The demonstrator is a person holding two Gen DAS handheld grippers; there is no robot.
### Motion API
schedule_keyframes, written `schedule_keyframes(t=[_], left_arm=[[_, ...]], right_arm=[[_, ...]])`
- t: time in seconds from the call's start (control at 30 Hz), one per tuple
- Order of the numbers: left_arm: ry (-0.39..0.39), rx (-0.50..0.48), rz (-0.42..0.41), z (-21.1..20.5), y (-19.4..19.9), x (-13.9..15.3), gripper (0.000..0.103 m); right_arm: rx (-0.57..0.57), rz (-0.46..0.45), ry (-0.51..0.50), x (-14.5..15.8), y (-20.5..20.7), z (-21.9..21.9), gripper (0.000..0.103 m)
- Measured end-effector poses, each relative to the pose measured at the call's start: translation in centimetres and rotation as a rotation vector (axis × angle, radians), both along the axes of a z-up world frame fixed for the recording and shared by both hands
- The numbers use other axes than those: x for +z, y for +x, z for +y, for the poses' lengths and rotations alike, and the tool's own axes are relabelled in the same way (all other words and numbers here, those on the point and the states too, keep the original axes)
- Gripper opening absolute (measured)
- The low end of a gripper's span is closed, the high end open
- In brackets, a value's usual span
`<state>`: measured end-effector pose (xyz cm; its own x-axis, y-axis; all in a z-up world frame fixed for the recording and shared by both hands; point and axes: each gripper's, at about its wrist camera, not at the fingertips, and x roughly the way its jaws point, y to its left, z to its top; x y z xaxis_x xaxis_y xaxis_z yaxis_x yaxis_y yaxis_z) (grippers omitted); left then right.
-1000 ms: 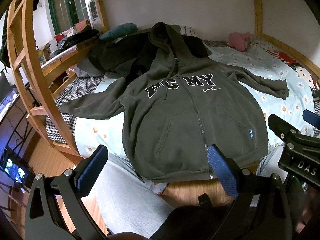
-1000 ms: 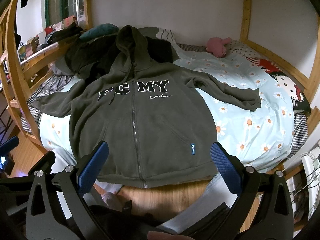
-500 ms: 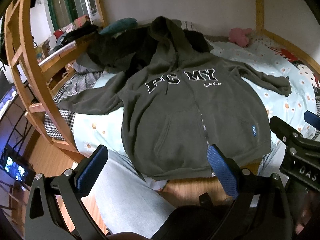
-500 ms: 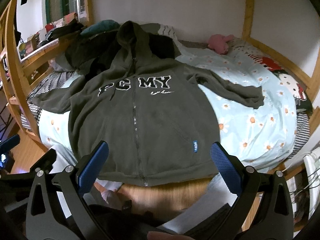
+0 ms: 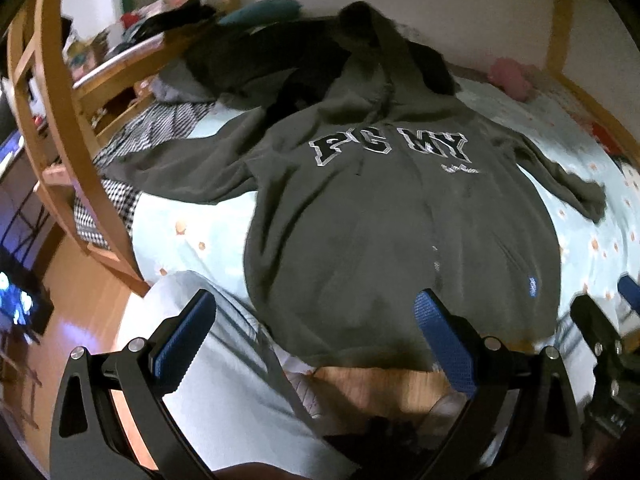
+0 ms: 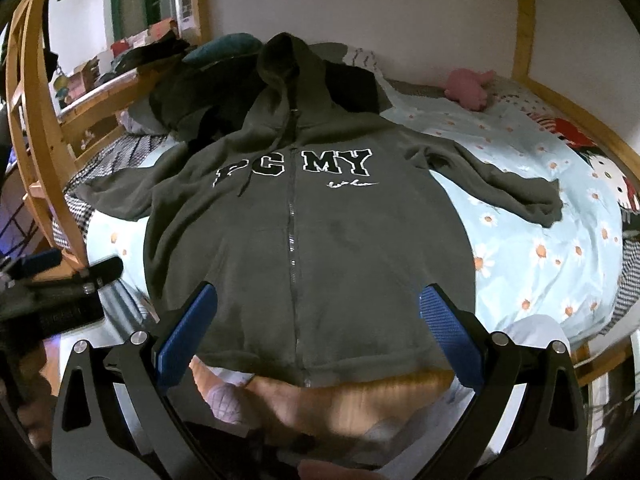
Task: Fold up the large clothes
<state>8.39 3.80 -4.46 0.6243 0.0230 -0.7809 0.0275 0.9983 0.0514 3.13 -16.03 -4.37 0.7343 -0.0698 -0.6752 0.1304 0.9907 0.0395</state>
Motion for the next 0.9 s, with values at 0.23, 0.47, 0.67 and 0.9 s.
schedule_keyframes(t=[0.23,0.47,0.67,0.9], left_arm=[[-0.042,0.074,0.042,2.4,4.3,-0.9,0.097],[-0.099,0.139,0.079,4.9,9.8,-3.3,0.097],[-0.217,0.265,0.127,10.0,15.6,-6.9,0.097],[-0.323,0.406,0.128,15.4,20.4,-9.0,0.097]], right_arm=[[0.047,0.015,0.002,-0.8,3.3,0.4,0.100],[0.124,0.025,-0.066,-2.3,8.4,2.6,0.100],[0.231,0.039,-0.119,-3.5,13.9,5.6,0.100],[0.385,0.048,-0.162,-4.7,19.6,10.7,0.100]])
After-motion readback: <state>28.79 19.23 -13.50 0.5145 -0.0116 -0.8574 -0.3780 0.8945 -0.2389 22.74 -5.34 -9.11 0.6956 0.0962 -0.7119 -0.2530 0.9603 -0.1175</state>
